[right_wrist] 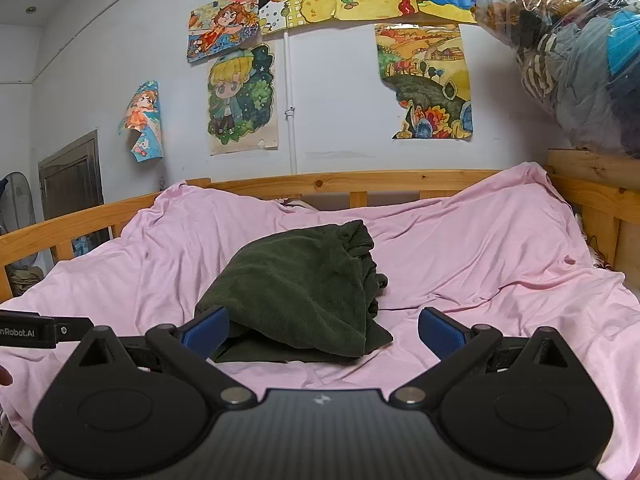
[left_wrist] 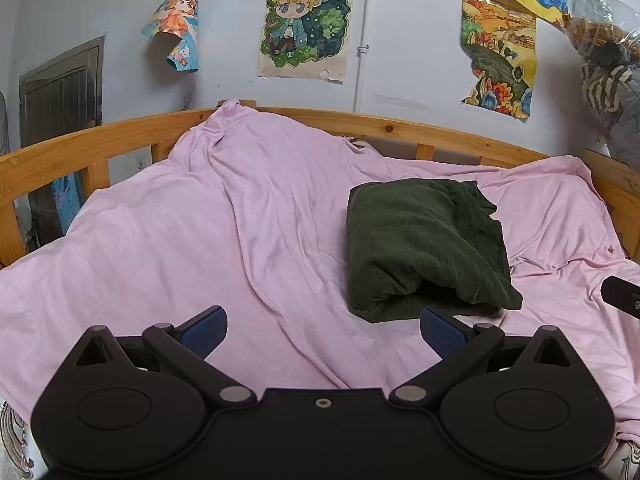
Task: Fold large clothes
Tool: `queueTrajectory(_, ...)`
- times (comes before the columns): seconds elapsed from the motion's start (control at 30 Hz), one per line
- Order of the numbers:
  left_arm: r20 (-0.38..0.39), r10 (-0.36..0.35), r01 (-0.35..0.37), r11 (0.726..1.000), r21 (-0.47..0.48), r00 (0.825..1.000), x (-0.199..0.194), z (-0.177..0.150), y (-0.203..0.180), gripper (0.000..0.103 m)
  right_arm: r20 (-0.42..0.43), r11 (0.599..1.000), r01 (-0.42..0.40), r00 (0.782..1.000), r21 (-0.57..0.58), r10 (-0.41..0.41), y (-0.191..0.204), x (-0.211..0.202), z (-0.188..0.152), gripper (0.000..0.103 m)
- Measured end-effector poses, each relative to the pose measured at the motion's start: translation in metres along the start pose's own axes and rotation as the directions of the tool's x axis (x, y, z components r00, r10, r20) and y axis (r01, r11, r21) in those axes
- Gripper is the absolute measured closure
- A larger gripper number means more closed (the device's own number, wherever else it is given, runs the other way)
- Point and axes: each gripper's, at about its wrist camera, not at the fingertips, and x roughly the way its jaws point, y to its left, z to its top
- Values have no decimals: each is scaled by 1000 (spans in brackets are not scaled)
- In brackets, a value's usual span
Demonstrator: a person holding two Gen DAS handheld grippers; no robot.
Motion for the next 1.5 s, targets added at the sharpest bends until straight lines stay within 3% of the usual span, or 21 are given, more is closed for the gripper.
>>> queueTrajectory(1.2, -3, 2, -2, 1000, -6, 1000, 1, 0, 3, 1, -2, 1000, -3, 1000, -3, 3, -3, 0, 0, 0)
queueTrajectory(1.5, 20, 107, -108, 993, 53, 994, 1, 0, 0, 1, -3, 1000, -2, 1000, -5, 2, -5, 0, -1, 0)
